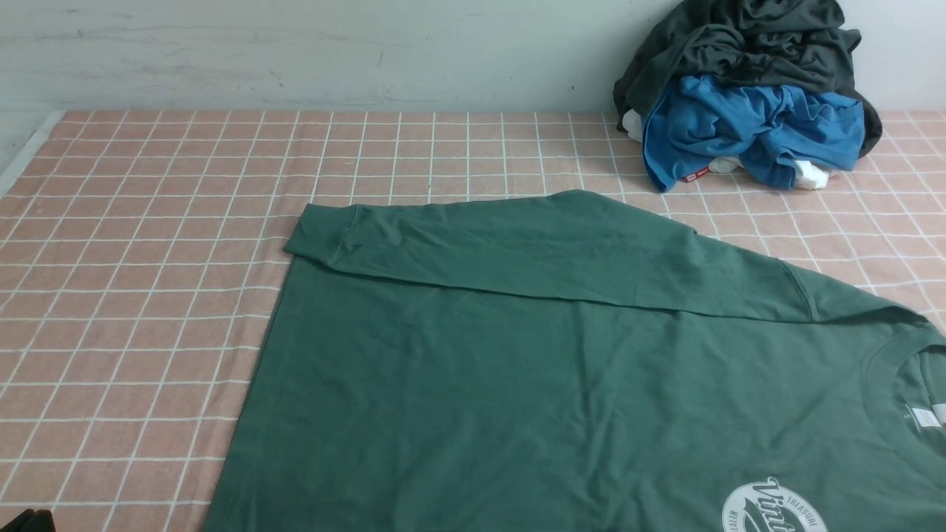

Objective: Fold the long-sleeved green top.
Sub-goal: Use the left arm to clamp the cuff closest to it

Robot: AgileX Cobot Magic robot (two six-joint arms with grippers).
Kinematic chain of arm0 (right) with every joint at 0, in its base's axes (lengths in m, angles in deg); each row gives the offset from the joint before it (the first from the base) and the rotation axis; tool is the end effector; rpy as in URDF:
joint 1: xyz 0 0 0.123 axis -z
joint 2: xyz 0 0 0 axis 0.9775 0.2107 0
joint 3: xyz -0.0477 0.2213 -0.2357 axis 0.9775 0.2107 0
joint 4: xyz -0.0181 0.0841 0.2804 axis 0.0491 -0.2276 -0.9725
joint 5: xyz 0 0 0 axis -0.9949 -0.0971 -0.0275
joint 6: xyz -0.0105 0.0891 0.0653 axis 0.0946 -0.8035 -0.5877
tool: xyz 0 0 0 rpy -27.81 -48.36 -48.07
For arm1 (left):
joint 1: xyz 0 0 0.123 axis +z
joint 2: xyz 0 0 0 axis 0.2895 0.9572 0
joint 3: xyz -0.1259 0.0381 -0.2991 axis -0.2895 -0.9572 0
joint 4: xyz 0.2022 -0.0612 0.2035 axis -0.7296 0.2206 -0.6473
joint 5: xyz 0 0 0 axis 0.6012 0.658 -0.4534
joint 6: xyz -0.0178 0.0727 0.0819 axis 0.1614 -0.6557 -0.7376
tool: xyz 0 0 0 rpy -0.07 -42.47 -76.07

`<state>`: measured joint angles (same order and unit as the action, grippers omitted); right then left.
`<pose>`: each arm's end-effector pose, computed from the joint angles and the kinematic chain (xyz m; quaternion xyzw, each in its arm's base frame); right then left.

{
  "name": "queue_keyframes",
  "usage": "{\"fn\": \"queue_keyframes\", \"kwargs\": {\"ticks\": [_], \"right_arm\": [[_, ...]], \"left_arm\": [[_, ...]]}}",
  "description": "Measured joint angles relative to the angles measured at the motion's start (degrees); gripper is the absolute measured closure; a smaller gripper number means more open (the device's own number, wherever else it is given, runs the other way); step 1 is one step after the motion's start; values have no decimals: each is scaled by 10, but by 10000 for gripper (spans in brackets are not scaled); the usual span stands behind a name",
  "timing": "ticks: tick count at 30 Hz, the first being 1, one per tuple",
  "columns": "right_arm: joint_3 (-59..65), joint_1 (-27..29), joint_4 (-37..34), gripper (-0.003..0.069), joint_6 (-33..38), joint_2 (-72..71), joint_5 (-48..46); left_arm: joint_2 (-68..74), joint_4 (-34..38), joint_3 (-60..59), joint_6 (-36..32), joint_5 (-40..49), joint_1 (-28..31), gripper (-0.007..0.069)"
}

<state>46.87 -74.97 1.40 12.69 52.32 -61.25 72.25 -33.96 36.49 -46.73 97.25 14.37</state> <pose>0.0717 -0.0091 0.1673 0.0638 0.7969 -0.0134 0.6006 0.0723 -0.0048 0.1698 0.0370 0.7929 -0.0071 0.6082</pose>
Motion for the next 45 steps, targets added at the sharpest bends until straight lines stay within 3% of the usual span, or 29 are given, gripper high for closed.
{"fn": "queue_keyframes", "kwargs": {"ticks": [7, 11, 15, 18, 23, 25, 34, 39, 45], "right_arm": [[0, 0, -5, 673, -4, 0, 0], [0, 0, -20, 673, -24, 0, 0], [0, 0, -69, 673, -72, 0, 7], [1, 0, -151, 673, -139, 0, 30], [1, 0, -288, 673, -239, 0, 80], [1, 0, -312, 673, -249, 0, 82], [1, 0, -259, 673, -246, 0, 82], [1, 0, -253, 673, -221, 0, 88], [-59, 0, -248, 673, -122, 3, 11]], "left_arm": [[0, 0, 0, 1, -1, 0, 627], [0, 50, 0, 30, -3, 0, 627], [0, 183, -4, 94, -19, 0, 627], [0, 294, -4, 131, -31, 0, 627], [0, 408, -4, 147, -42, 0, 627], [0, 432, -4, 148, -50, 0, 627], [0, 448, -4, 148, -73, 0, 627], [0, 448, 7, 99, -64, 0, 627], [17, 433, 121, -75, 11, 0, 627]]}}
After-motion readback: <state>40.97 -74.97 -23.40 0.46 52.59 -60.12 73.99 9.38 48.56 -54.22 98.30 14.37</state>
